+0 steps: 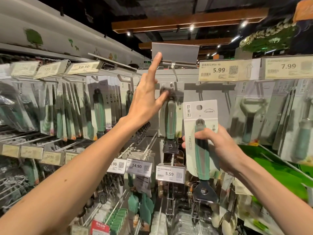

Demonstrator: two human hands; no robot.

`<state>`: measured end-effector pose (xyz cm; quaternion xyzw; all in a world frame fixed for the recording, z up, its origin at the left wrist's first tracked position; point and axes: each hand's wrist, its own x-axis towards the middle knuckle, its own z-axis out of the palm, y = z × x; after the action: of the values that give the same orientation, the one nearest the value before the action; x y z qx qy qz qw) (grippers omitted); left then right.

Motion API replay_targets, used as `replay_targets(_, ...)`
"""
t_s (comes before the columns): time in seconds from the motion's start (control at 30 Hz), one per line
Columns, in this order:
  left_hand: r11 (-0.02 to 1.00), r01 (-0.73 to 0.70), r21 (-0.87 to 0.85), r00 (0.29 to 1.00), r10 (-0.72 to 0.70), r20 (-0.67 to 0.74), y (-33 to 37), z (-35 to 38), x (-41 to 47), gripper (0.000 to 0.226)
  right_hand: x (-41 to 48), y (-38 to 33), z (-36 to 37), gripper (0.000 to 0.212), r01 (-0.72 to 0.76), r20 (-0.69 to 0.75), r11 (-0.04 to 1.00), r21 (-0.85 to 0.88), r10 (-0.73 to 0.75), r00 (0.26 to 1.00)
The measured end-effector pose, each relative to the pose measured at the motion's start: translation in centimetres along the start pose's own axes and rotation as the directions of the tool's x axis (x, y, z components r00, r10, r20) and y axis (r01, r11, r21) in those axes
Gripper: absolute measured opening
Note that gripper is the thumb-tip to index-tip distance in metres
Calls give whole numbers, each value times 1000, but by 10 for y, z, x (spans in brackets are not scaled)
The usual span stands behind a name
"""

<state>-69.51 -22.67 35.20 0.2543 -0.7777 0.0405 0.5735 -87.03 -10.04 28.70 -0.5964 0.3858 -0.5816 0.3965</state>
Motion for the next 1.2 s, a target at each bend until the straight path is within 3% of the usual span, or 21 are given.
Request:
replay_targets(0.07,998,20,-51,999,-17,50,7,-9,-3,85,3,0,0,38,11,-7,998,-54,-11,1000)
replay_targets(0.13,988,69,-138,987,-48,156,15,-18,-4,84,10,-2,2,23,14,-22,998,-63,-15,1000)
replay_targets(0.3,873,286,-395,910,-117,399,25,-37,-2,86,35,-12,17,29,49,-57,976,-214,-62,996)
replay_targets(0.57,955,183,-231,949,-111,295,21,-39,0,95,54,-11,34,23,174,-115,961,-217,-202,973)
replay_targets(0.7,961,163,-223,971,-117,207,21,-31,0,93,54,-7,35,43,162,-174,966,-203,-198,964)
replay_targets(0.87,980,114,-163,988,-94,127,17,-15,-2,96,48,-5,33,71,178,-213,936,-305,-249,945)
replay_targets(1.03,997,-3,-83,995,12,103,8,-3,-1,104,55,0,35,63,194,-165,869,-456,-297,941)
replay_targets(1.2,1000,-9,8,995,8,101,-5,4,3,111,65,1,36,64,155,-169,826,-542,-288,943)
